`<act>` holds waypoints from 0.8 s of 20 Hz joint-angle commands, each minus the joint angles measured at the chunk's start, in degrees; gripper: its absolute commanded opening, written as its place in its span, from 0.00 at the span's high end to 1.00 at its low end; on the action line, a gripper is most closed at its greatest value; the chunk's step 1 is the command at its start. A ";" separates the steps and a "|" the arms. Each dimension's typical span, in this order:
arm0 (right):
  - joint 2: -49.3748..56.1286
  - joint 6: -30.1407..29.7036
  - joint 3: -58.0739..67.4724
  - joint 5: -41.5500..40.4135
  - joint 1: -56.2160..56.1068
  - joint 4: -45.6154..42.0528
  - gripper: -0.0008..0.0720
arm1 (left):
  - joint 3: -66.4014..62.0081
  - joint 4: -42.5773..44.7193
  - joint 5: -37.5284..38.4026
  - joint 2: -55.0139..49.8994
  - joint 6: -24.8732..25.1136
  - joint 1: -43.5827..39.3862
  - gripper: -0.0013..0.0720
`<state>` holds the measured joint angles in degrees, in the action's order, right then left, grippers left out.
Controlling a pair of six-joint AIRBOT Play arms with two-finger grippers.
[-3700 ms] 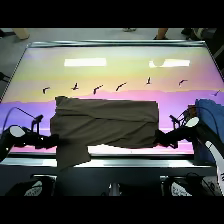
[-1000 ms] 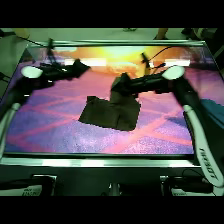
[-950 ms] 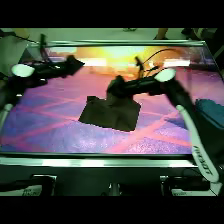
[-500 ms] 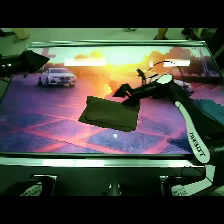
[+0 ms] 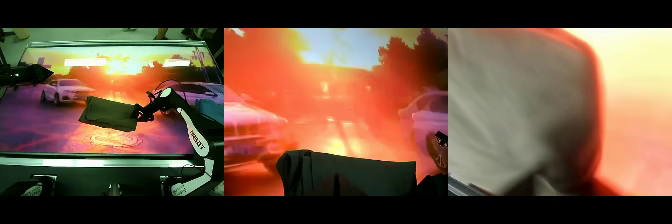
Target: Fold the shirts.
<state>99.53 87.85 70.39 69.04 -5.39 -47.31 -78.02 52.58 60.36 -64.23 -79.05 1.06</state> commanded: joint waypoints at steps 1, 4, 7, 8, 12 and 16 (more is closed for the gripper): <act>1.11 -5.09 1.40 -3.04 -0.46 10.97 0.95 | 0.33 0.44 0.02 0.07 -0.02 -0.55 0.95; -1.44 -5.46 13.53 7.56 7.63 12.55 0.96 | 0.33 0.46 -1.51 0.07 0.02 -0.55 0.95; -5.70 3.80 26.36 15.08 19.19 2.12 0.96 | 0.33 0.46 -2.99 0.07 0.20 -0.55 0.95; -6.99 5.55 30.12 18.08 23.30 -1.20 0.96 | 0.33 0.46 -3.34 0.04 0.20 -0.55 0.95; -9.79 7.10 41.07 26.99 37.77 -7.19 0.96 | 0.33 0.46 -4.09 0.04 0.22 -0.55 0.95; -10.16 9.05 46.64 31.56 49.33 -7.15 0.96 | 0.33 0.42 -4.02 0.07 1.29 -0.57 0.95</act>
<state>90.13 94.65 112.46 95.77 35.70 -52.69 -77.71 53.01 56.58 -64.20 -78.54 0.49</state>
